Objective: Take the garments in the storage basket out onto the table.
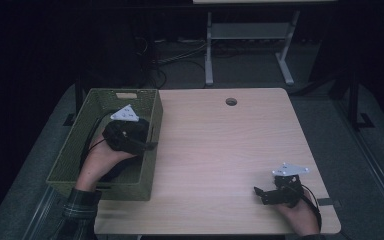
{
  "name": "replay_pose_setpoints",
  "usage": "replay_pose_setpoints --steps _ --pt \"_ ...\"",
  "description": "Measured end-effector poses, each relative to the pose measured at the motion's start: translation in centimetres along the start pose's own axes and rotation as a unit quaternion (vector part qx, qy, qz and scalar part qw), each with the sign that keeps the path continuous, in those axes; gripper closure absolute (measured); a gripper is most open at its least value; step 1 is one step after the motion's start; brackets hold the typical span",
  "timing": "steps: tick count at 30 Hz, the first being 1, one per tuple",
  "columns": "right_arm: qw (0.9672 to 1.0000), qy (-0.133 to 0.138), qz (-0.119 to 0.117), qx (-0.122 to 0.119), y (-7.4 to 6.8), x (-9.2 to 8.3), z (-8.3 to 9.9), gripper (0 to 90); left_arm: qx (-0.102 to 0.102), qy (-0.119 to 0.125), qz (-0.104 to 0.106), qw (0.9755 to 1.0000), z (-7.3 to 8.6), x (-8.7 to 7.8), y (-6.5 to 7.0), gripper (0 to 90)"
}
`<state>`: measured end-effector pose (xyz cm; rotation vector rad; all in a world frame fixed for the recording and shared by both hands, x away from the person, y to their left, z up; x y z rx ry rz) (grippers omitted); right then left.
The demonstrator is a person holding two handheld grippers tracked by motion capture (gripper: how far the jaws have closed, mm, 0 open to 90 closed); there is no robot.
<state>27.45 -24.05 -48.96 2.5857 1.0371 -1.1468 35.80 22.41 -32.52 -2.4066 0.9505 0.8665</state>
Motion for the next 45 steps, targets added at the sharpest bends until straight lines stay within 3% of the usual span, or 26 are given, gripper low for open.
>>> replay_pose_setpoints --steps 20,33,45 --pt "1.0000 0.000 0.001 0.001 0.0 0.0 0.0 2.4 -0.029 -0.008 -0.031 0.9991 2.7 -1.3 -3.4 14.8" --pt "1.0000 0.000 0.001 -0.002 0.0 0.0 0.0 2.3 -0.037 -0.012 -0.049 0.9980 4.5 -1.8 -5.1 14.9" --pt "1.0000 0.000 0.000 0.000 0.0 0.0 0.0 2.3 -0.044 -0.021 -0.048 0.9977 6.1 -1.3 -6.1 14.9"
Point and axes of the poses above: each handheld gripper's, and its own axes: x roughly forward along the jaws, z roughly out of its underside, y roughly to its right, the point moved 1 cm from there along x, roughly forward along the jaws, and after that the axes turned 10 degrees about -z, right-handed, at the moved point
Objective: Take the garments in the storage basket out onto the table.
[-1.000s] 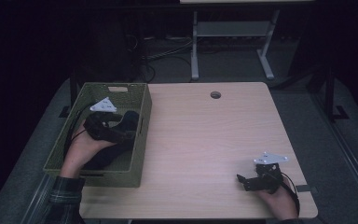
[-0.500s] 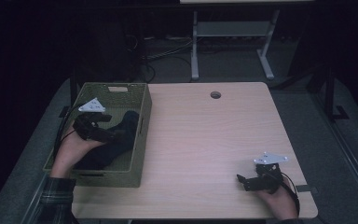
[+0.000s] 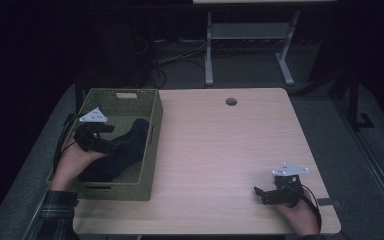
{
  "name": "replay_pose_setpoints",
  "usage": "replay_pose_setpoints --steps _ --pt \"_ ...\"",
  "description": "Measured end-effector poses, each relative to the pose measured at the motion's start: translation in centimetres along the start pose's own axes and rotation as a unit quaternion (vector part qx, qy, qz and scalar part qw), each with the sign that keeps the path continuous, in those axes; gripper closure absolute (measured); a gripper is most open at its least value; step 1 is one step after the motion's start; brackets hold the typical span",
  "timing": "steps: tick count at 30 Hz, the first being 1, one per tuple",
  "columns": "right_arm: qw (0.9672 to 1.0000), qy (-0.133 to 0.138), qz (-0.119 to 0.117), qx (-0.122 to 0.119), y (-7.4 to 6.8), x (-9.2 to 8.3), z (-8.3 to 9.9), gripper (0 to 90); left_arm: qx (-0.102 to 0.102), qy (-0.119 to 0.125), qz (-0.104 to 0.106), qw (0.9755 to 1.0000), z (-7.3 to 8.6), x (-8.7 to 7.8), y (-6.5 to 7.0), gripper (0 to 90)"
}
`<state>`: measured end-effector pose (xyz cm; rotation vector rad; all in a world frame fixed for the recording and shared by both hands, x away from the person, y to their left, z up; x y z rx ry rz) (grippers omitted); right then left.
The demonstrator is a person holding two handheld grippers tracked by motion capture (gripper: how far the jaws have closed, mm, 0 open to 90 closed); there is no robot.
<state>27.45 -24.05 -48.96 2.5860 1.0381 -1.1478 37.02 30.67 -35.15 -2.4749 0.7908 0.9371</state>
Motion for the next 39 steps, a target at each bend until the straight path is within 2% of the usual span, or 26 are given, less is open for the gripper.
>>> replay_pose_setpoints --steps 9,15,23,30,35,38,39 --pt "1.0000 0.000 0.001 0.000 0.0 0.0 0.0 2.4 -0.001 -0.010 0.003 0.9999 0.8 1.2 -0.3 14.8" --pt "1.0000 0.000 0.001 0.000 0.0 0.0 0.0 2.3 -0.005 -0.021 0.008 0.9997 1.4 2.0 -0.2 14.8" --pt "1.0000 0.000 0.001 0.000 0.0 0.0 0.0 2.4 -0.001 -0.037 0.007 0.9993 2.0 2.9 0.1 14.4" --pt "1.0000 0.000 0.001 0.000 0.0 0.0 0.0 2.4 0.001 -0.062 0.011 0.9980 2.8 3.7 0.4 14.4" --pt "1.0000 0.000 0.001 0.000 0.0 0.0 0.0 2.3 0.004 -0.075 0.005 0.9971 3.2 4.0 0.3 14.9" --pt "1.0000 0.000 0.001 0.000 0.0 0.0 0.0 2.3 0.006 -0.085 0.004 0.9964 3.3 4.1 0.3 16.2" --pt "1.0000 0.000 0.001 0.000 0.0 0.0 0.0 2.4 0.006 -0.084 0.005 0.9964 3.4 4.2 0.3 19.7"
Point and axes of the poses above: each handheld gripper's, and its own axes: x roughly forward along the jaws, z roughly out of its underside, y roughly to its right, the point moved 1 cm from there along x, roughly forward along the jaws, and after that the axes turned 10 degrees about -z, right-handed, at the moved point
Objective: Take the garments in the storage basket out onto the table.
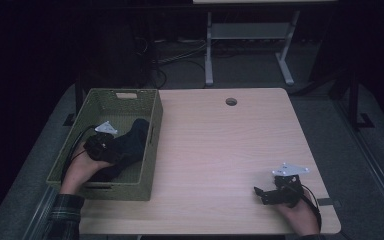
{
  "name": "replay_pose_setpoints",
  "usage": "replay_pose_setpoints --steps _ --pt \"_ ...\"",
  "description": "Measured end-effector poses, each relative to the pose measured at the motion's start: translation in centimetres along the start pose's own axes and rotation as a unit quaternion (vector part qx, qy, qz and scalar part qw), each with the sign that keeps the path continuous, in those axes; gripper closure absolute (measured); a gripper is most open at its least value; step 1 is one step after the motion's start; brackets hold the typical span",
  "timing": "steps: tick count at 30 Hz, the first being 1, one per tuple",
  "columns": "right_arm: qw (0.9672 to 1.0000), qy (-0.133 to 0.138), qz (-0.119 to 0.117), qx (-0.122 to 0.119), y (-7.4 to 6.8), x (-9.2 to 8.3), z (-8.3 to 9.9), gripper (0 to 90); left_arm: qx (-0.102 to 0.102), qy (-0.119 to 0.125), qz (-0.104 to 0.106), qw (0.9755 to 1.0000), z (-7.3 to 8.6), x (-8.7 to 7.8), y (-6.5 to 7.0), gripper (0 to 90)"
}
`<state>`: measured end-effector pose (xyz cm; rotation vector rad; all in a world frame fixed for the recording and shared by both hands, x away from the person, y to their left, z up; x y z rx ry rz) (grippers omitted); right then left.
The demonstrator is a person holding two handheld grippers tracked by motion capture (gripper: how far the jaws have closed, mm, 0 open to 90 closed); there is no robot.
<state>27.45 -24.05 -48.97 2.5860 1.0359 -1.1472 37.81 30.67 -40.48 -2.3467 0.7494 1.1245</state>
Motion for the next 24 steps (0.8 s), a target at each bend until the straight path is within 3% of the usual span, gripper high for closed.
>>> replay_pose_setpoints --steps 9,16,24 --pt "1.0000 0.000 0.000 0.000 0.00 0.00 0.00 2.4 -0.002 0.001 0.019 0.9998 0.19 -0.02 0.08 39.0" --pt "1.0000 0.000 0.000 0.000 0.00 0.00 0.00 2.3 -0.012 0.000 0.040 0.9991 0.18 -0.41 0.13 70.7" --pt "1.0000 0.000 0.000 0.000 0.00 0.00 0.00 2.4 -0.018 0.008 0.051 0.9985 0.05 -0.86 0.04 77.3"
Point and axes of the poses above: each handheld gripper's, and its own axes: x roughly forward along the jaws, z roughly out of its underside, y roughly to its right, the point moved 1 cm from there along x, roughly forward along the jaws, and after that the axes turned 10 degrees about -z, right-handed, at the moved point
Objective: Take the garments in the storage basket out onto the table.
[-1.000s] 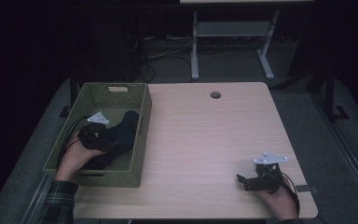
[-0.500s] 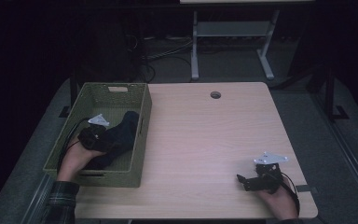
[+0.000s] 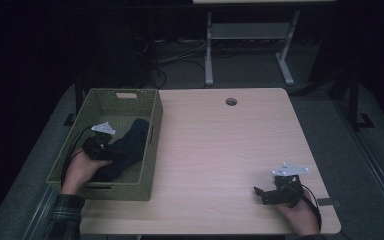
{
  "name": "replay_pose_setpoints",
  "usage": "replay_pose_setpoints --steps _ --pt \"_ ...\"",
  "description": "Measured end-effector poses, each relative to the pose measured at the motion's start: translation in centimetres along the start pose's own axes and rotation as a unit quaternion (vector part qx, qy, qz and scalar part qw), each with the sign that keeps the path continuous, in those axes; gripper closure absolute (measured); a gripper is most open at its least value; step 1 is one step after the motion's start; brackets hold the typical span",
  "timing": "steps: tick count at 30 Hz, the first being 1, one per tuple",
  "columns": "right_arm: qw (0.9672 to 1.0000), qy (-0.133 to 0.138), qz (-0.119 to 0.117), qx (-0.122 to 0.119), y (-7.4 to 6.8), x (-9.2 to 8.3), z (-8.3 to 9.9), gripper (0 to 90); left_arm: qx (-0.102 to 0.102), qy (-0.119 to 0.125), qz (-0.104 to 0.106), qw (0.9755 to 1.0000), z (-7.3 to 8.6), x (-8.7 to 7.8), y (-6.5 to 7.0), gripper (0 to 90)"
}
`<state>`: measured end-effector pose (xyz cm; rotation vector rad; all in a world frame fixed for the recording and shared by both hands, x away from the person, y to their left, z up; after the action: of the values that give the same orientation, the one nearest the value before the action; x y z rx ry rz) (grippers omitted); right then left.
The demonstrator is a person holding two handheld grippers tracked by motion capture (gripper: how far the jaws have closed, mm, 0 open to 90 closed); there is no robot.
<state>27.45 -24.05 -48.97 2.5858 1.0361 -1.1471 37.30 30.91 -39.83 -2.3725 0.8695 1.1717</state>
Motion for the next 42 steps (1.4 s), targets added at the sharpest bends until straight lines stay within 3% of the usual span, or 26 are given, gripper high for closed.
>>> replay_pose_setpoints --steps 12,22,42 --pt "1.0000 0.000 0.000 0.000 0.0 0.0 0.0 2.3 -0.023 0.032 -0.003 0.9992 -0.7 -1.9 -0.5 78.1" --pt "1.0000 0.000 0.000 0.000 0.0 0.0 0.0 2.4 -0.053 0.062 -0.009 0.9966 -1.5 -3.4 -0.8 78.4" --pt "1.0000 0.000 0.000 0.001 0.0 0.0 0.0 2.3 -0.056 0.100 -0.025 0.9931 -3.8 -6.7 -0.8 78.7"
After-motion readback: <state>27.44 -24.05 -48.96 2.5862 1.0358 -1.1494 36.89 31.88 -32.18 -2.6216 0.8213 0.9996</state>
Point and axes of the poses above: each handheld gripper's, and its own axes: x roughly forward along the jaws, z roughly out of its underside, y roughly to its right, the point moved 1 cm from there along x, roughly forward along the jaws, and after that the axes turned 10 degrees about -z, right-handed, at the moved point
